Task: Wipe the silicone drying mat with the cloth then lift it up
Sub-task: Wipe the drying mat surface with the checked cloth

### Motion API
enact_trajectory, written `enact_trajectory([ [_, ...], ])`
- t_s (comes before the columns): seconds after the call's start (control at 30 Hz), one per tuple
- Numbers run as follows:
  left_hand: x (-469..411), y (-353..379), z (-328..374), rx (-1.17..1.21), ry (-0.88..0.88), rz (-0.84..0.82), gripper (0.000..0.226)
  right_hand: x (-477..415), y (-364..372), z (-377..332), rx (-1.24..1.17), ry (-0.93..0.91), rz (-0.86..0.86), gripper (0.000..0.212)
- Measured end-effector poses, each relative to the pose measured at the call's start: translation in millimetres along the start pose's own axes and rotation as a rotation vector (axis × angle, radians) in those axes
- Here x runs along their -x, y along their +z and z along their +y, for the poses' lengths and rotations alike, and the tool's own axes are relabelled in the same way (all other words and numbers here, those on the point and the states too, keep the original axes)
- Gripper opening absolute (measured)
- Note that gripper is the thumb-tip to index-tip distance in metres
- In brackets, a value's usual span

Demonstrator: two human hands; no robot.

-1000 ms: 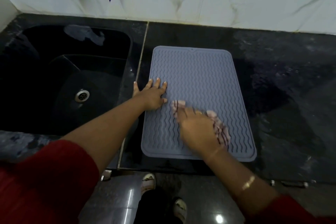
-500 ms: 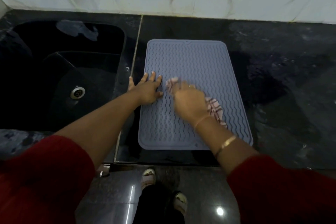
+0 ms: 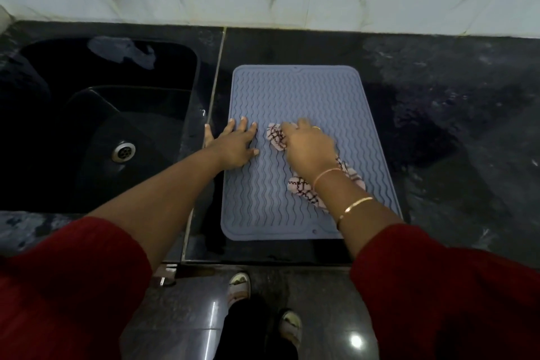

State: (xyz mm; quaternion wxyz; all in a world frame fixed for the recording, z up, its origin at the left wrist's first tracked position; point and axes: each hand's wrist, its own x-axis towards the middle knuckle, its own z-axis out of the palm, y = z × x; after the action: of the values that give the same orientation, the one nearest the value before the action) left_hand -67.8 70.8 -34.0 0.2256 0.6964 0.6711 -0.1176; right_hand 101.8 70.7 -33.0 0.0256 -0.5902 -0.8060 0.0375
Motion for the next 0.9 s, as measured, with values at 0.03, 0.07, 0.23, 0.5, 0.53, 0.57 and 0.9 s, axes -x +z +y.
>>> enact_trajectory([
  [0.03,-0.4,0.4,-0.1,0.007,0.000,0.004,0.067,2.2,0.7,-5.1,0.019,-0.023,0.025,0.037],
  [0.07,-0.8,1.4,-0.5,0.013,0.002,0.007,0.067,11.7,0.7,-10.9,0.034,-0.072,0.063,0.040],
  [0.23,-0.5,3.2,-1.9,0.063,0.003,0.011,0.065,79.1,15.6,-24.7,0.045,-0.537,0.284,0.040],
  [0.5,-0.6,-5.8,0.0,-0.018,-0.002,-0.043,0.068,120.5,4.6,23.4,-0.065,-0.640,0.166,0.040],
  [0.53,-0.4,-7.3,0.6,-0.040,-0.004,-0.046,0.068,122.7,4.7,30.3,-0.051,-0.600,0.153,0.033],
  [0.57,-0.1,-8.8,1.2,-0.060,-0.004,-0.045,0.068,123.8,4.7,36.2,-0.040,-0.546,0.133,0.027],
  [0.9,1.9,-25.2,8.9,-0.250,0.052,-0.011,0.064,36.3,-63.5,73.3,-0.867,0.441,0.043,0.017],
])
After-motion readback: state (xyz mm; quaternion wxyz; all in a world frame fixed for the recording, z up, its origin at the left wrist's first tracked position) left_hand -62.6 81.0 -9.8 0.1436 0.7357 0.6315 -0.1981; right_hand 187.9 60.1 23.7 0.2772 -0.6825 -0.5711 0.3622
